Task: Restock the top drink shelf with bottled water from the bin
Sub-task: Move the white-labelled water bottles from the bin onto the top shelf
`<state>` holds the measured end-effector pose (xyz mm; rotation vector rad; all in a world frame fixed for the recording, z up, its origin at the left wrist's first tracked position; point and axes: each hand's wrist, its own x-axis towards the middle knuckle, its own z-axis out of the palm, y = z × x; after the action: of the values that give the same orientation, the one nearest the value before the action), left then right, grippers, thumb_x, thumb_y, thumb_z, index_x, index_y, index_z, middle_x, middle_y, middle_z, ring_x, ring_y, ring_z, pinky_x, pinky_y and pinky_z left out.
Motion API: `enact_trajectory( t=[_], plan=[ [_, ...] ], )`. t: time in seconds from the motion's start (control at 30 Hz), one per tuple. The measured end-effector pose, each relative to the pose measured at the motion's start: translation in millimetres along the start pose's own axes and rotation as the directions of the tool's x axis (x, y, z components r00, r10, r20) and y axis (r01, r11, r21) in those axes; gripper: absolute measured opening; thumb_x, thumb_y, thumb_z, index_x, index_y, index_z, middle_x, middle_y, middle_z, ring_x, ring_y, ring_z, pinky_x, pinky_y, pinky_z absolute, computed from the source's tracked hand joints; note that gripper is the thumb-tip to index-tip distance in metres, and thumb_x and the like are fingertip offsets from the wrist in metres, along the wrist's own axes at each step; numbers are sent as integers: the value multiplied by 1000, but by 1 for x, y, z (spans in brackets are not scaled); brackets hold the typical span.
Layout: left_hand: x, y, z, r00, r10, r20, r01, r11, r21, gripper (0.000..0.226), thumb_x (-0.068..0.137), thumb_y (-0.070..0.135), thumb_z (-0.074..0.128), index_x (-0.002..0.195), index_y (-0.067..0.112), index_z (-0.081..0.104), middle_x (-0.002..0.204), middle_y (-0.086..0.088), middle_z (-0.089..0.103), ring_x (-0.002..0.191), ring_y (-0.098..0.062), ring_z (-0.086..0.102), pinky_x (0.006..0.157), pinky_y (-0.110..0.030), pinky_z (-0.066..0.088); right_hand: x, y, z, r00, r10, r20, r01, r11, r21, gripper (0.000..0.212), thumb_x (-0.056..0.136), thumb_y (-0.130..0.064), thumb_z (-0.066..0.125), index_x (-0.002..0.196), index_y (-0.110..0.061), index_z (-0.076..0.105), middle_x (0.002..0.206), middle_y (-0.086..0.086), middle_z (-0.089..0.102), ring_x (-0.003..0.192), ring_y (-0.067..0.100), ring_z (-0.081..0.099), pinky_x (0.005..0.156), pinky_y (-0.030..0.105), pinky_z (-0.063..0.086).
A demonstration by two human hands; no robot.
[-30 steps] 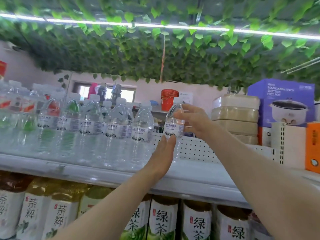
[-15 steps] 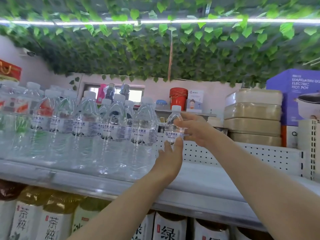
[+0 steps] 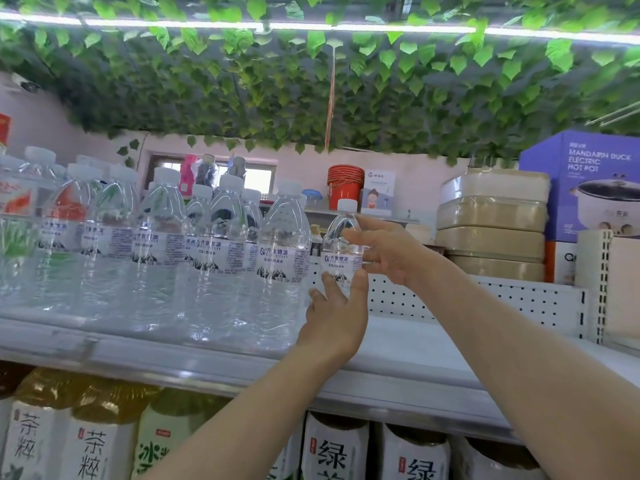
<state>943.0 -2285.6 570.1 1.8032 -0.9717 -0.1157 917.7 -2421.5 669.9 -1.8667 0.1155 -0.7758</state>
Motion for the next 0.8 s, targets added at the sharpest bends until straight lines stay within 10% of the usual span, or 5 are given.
enact_trajectory(
  t=[0.37,0.63,0.8],
  plan=[
    [-9,-2,-2,1000,18,-21,-17,998,53,92,86,80,7,158,26,-11,166,-10,-12,154,-27,-4,121,-49,6,-17,-6,8,1000,23,14,-23,1000,-8,27,97,-20,69,122,-31,72,116,1,76,110,27,70,94,44,55],
    [-21,5,-9,998,67,-2,-67,998,20,86,93,73,10,160,20,-4,167,-7,-9,153,-23,-10,123,-47,2,-33,-20,27,994,85,-75,-91,992,-82,30,104,-24,59,131,-34,63,123,-1,67,110,21,64,71,31,50],
    [-48,4,-25,986,164,-6,-164,984,-70,78,96,70,12,159,24,15,167,3,9,153,-15,3,125,-45,6,-54,-26,40,964,12,-265,-107,931,-349,58,100,-34,60,151,-12,43,150,8,49,131,29,51,105,48,48]
  ],
)
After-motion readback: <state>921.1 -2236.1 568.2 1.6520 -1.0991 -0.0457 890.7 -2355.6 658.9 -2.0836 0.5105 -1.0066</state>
